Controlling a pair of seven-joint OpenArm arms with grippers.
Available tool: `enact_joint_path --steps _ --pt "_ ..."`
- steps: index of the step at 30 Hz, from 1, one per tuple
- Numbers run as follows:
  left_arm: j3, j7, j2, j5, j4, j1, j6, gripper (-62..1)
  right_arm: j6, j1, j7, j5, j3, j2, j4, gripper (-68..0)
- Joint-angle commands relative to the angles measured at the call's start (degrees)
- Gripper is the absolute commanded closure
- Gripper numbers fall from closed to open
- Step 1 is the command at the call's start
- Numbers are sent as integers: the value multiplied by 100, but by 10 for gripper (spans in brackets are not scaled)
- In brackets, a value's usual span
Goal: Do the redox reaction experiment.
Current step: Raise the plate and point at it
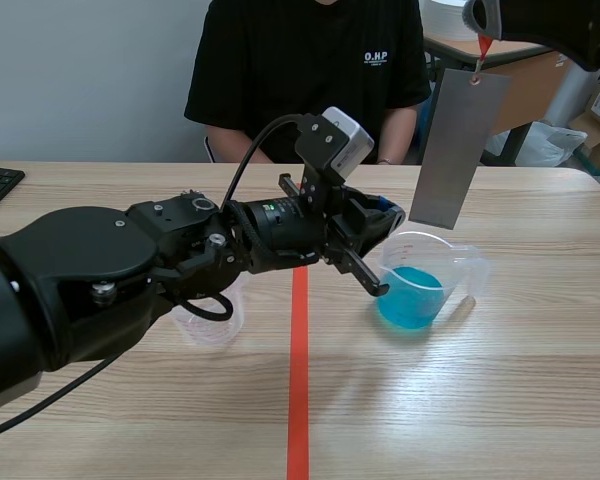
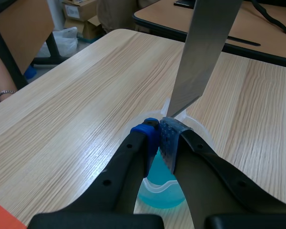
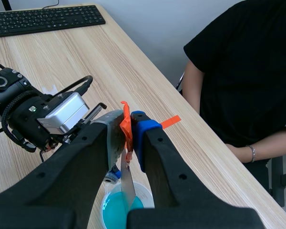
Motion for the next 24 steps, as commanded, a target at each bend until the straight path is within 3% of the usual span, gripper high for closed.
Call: enact_joint_path --steps 1,24 --pt "-52 -83 31 -55 61 -83 -37 -34 33 94 87 103 81 87 79 -15" --pt "-55 -153 -63 -52 74 -83 -33 -34 33 94 87 103 81 87 79 -15"
